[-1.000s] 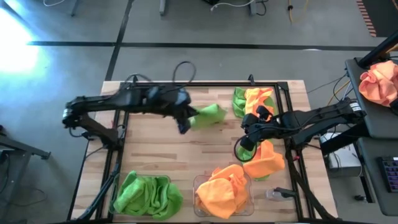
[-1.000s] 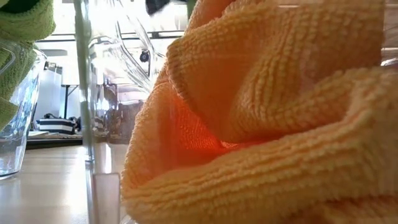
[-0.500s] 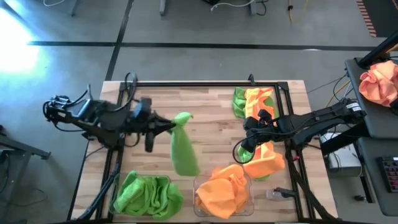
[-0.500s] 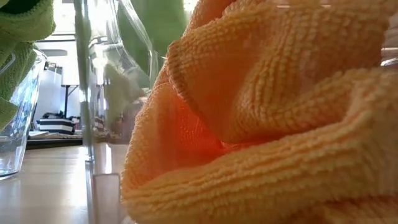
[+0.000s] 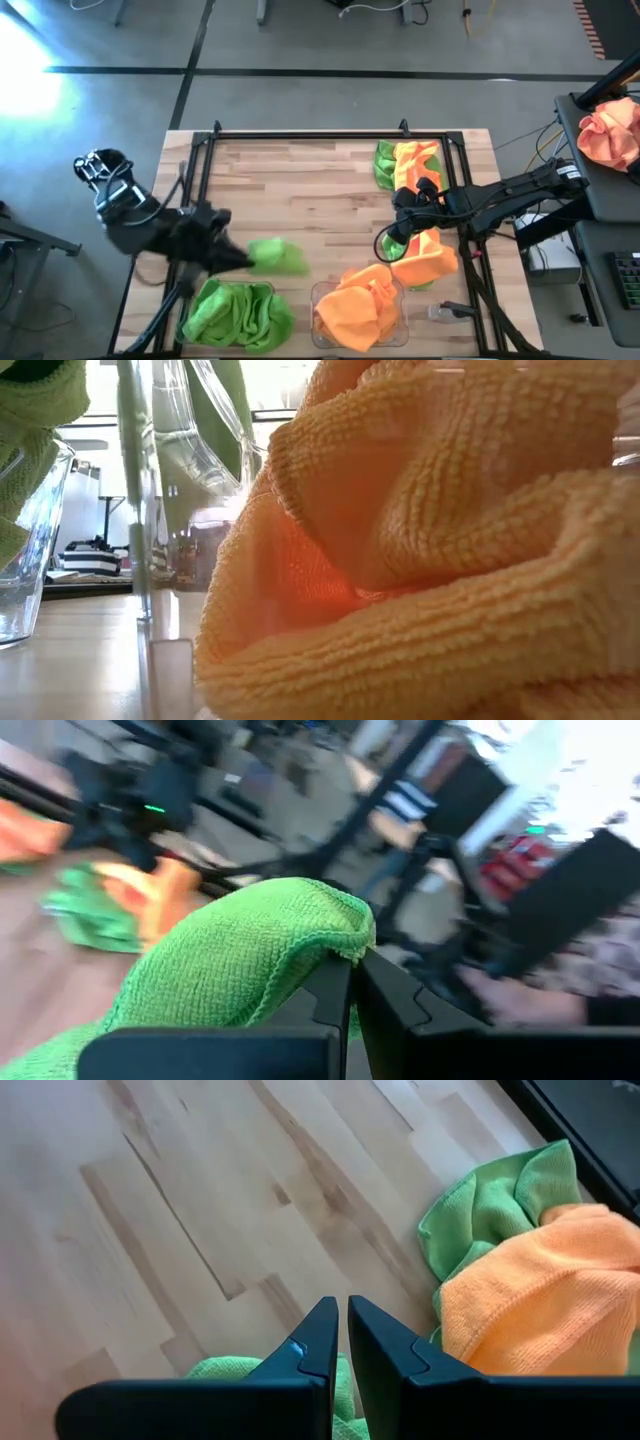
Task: Sort microfiber towel by color & place in baskets
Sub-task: Put the green towel into the left transparent bin
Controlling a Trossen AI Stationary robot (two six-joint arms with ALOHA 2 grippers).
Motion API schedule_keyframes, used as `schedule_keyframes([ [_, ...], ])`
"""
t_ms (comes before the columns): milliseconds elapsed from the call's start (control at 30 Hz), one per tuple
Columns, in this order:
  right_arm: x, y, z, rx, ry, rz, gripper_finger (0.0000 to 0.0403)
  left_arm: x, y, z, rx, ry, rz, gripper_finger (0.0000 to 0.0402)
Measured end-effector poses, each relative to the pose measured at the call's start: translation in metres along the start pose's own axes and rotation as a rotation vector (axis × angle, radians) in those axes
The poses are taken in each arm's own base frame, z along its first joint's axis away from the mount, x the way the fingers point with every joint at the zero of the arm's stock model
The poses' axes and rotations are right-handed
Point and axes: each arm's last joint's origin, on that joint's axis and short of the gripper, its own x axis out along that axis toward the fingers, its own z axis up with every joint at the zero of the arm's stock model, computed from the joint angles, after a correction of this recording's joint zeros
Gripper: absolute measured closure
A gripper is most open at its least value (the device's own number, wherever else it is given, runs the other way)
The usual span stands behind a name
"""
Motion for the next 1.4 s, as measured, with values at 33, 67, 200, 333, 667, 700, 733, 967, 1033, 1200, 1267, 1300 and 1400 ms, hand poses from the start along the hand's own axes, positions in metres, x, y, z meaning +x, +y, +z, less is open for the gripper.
schedule_keyframes([
  [33, 0.0, 0.0, 0.0, 0.016, 0.0, 0.0, 0.0381, -0.003, -0.005, -0.002, -0.007, 0.003, -0.033, 0.04],
  [67, 0.0, 0.0, 0.0, 0.028, 0.0, 0.0, 0.0381, -0.005, -0.01, -0.005, -0.012, 0.007, -0.06, 0.04],
  [200, 0.0, 0.0, 0.0, 0.093, 0.0, 0.0, 0.0381, -0.017, -0.021, -0.014, -0.006, 0.043, -0.12, 0.04],
  [333, 0.0, 0.0, 0.0, 0.136, 0.0, 0.0, 0.0381, -0.03, -0.024, -0.024, 0.022, 0.056, -0.083, 0.04],
  [667, 0.0, 0.001, -0.001, 0.179, 0.02, 0.021, 0.0381, -0.065, -0.028, -0.057, -0.058, 0.039, 0.065, 0.04],
  [700, 0.0, 0.001, -0.001, 0.185, 0.02, 0.021, 0.0381, -0.067, -0.03, -0.06, -0.063, 0.035, 0.063, 0.04],
  [733, 0.0, 0.001, -0.001, 0.191, 0.021, 0.021, 0.0381, -0.068, -0.032, -0.063, -0.066, 0.031, 0.061, 0.04],
  [967, 0.0, 0.001, -0.001, 0.196, 0.021, 0.021, 0.0381, -0.075, -0.04, -0.085, -0.057, 0.051, 0.065, 0.04],
  [1033, 0.0, 0.001, -0.001, 0.206, 0.021, 0.021, 0.0381, -0.075, -0.038, -0.092, -0.058, 0.069, 0.09, 0.04],
  [1200, 0.0, 0.001, -0.001, 0.235, 0.029, 0.028, 0.0381, -0.073, -0.021, -0.113, -0.097, 0.19, 0.239, 0.04],
  [1267, 0.0, 0.001, -0.001, 0.244, 0.037, 0.036, 0.0381, -0.074, -0.012, -0.123, -0.129, 0.279, 0.347, 0.04],
  [1300, 0.0, 0.002, -0.001, 0.245, 0.04, 0.038, 0.0381, -0.074, -0.008, -0.128, -0.148, 0.327, 0.412, 0.04],
  [1400, 0.0, 0.002, -0.002, 0.246, 0.051, 0.049, 0.0381, -0.075, 0.001, -0.142, -0.18, 0.475, 0.62, 0.04],
])
